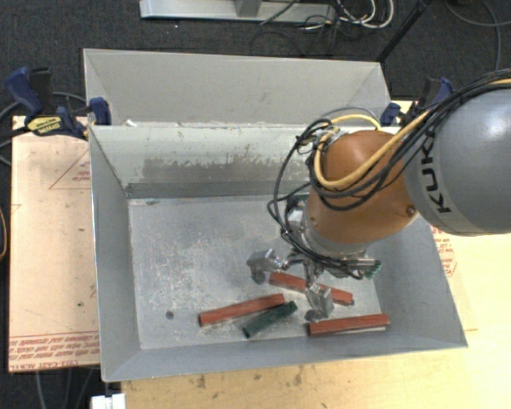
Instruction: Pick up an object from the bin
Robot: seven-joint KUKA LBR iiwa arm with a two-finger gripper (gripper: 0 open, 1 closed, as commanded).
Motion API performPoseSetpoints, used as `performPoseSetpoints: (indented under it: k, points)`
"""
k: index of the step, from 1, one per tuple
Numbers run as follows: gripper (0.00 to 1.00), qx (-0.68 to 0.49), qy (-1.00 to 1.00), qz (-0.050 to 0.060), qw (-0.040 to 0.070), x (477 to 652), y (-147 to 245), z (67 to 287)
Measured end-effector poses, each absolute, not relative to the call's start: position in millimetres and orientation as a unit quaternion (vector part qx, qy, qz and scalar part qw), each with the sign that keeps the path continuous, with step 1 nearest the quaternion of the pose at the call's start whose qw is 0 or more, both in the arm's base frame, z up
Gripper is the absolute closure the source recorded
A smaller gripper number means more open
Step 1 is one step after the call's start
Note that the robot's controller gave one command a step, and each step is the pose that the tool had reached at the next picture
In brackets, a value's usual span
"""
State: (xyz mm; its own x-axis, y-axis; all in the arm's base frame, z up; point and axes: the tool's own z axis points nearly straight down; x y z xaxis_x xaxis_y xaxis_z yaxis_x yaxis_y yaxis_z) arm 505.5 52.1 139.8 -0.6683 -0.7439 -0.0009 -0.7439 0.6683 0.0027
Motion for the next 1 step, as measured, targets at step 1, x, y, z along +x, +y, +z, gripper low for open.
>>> performPoseSetpoints:
  k: [1]
  points:
    - [0.0,0.301,-0.954,0.0,-0.006,494.8,54.3,70.8]
